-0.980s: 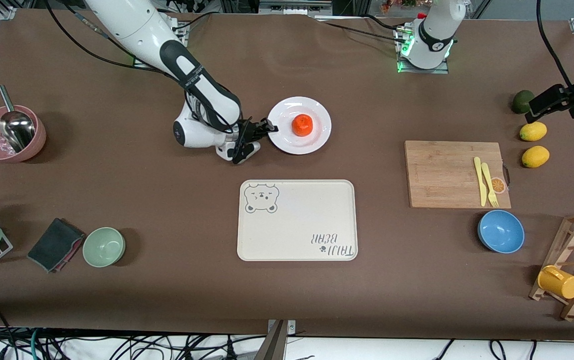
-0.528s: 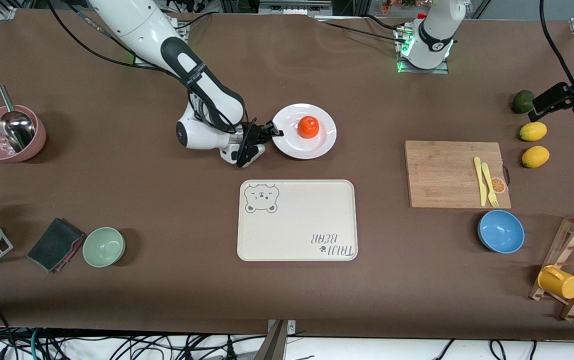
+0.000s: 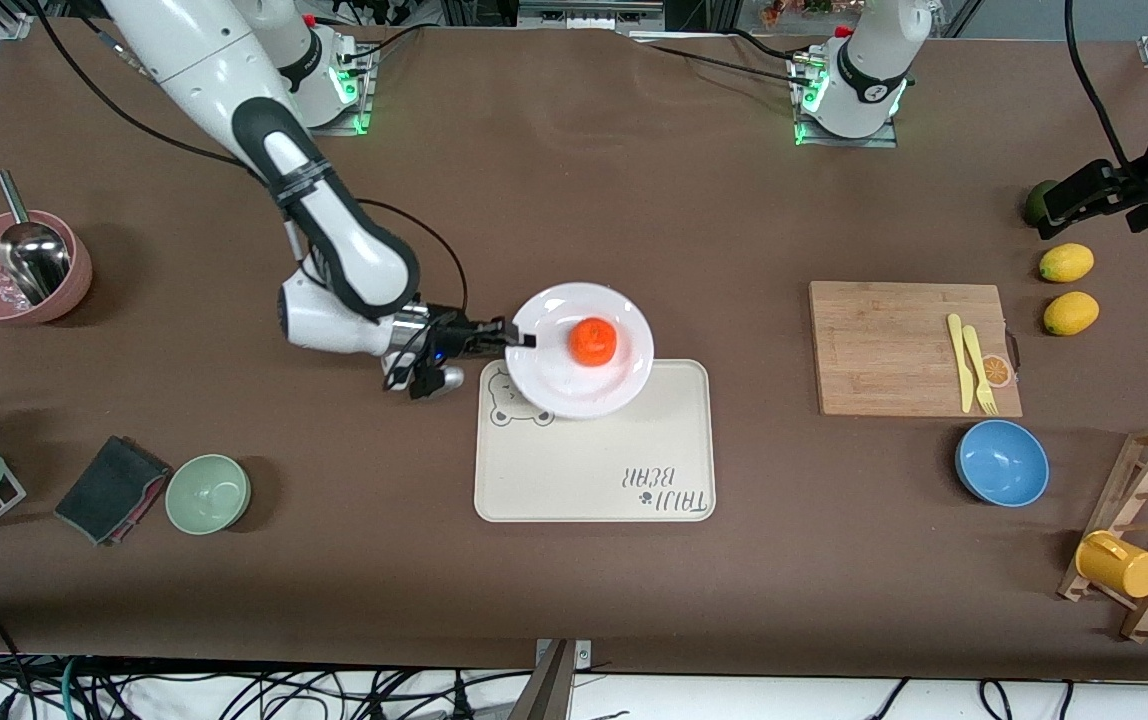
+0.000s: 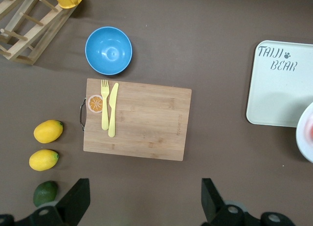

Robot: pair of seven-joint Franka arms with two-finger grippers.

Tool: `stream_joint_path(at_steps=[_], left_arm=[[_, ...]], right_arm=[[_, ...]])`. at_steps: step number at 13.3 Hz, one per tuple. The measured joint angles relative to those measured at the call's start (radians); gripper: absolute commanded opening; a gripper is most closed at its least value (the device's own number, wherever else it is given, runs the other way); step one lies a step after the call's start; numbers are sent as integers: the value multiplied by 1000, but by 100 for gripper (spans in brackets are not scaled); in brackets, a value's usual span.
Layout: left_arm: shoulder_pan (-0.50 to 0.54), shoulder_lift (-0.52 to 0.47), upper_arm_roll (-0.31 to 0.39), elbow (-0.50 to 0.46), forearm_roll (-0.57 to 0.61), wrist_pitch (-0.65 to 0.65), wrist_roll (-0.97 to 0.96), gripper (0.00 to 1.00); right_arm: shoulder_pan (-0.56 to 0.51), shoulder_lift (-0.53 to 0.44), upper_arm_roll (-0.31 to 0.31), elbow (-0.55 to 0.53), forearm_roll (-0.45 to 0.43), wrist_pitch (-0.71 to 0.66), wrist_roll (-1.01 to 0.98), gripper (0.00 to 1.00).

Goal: Place orange and plate with both arms
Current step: 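Carry the plate with the right gripper onto the bear tray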

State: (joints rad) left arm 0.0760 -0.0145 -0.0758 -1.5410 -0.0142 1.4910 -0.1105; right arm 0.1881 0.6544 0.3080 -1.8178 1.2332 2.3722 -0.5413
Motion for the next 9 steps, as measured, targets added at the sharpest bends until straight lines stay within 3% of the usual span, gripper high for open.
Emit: stream_joint_path(at_steps=[6, 9], left_arm=[[-2, 0, -3, 1, 0, -2, 0, 100], [-2, 0, -1, 1, 0, -2, 0, 100]], right_arm=[[27, 277, -5, 313, -1, -2, 99, 0], [55, 336, -4, 370, -1, 1, 102, 0]])
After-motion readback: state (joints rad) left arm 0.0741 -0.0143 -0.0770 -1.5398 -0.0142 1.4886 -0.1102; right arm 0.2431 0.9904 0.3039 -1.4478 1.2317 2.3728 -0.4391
